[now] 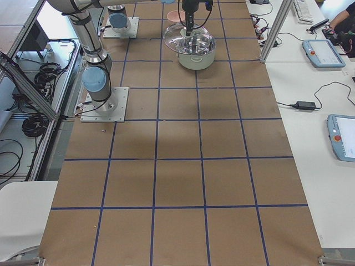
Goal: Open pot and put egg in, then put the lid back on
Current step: 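Carry the egg with the left gripper over the open pot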
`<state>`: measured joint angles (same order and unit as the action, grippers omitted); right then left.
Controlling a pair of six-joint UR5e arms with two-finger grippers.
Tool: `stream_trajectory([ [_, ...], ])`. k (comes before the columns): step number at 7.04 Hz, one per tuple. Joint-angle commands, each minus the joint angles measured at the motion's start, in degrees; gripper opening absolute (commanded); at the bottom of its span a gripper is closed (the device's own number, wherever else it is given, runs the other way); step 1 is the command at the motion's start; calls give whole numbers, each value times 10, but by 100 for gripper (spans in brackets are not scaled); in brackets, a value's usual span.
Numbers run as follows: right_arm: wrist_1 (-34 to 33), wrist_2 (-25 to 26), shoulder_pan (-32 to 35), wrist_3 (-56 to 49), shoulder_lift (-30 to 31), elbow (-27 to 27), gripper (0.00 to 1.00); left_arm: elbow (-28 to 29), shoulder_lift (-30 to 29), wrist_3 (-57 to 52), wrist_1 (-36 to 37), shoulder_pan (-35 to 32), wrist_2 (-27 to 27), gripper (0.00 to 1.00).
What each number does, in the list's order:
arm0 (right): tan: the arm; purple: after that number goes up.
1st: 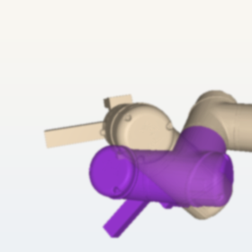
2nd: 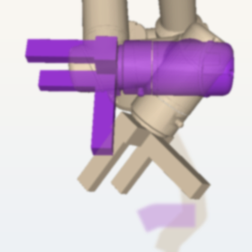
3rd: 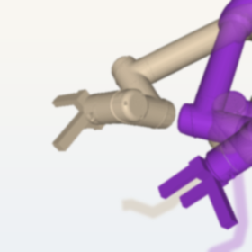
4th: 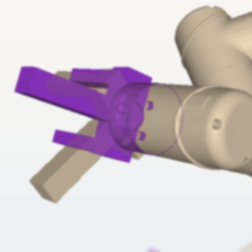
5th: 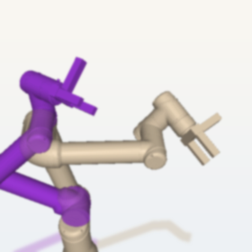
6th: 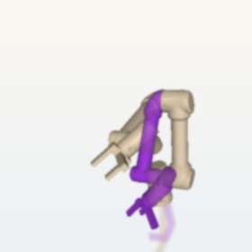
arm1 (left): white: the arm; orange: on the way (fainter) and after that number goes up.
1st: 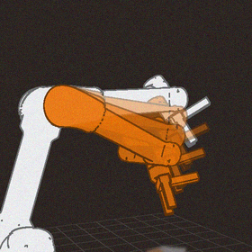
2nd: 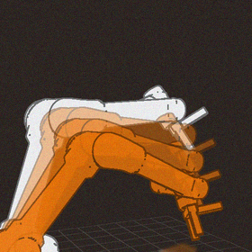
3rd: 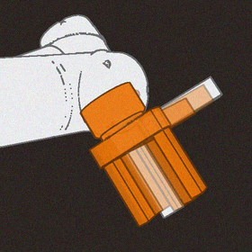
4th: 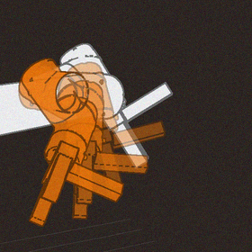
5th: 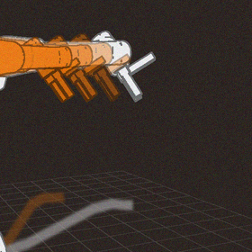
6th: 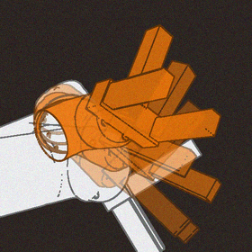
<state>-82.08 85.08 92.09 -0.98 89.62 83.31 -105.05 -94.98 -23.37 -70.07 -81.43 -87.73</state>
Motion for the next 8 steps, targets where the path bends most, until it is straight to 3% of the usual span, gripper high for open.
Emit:
stream_trajectory([
  [1, 1, 0, -3, -3, -1, 0, 18, 72, -13, 109, 0, -94, 9, 1],
  [4, -2, 0, -2, -3, -1, 1, 18, 123, -92, 249, 45, -192, 21, 1],
  [5, -2, 0, 0, -3, -1, -1, 18, 124, -111, 271, 91, -204, 26, 1],
  [8, -2, 0, -2, -3, -1, -1, 18, 107, -145, 275, 119, -215, 26, 3],
])
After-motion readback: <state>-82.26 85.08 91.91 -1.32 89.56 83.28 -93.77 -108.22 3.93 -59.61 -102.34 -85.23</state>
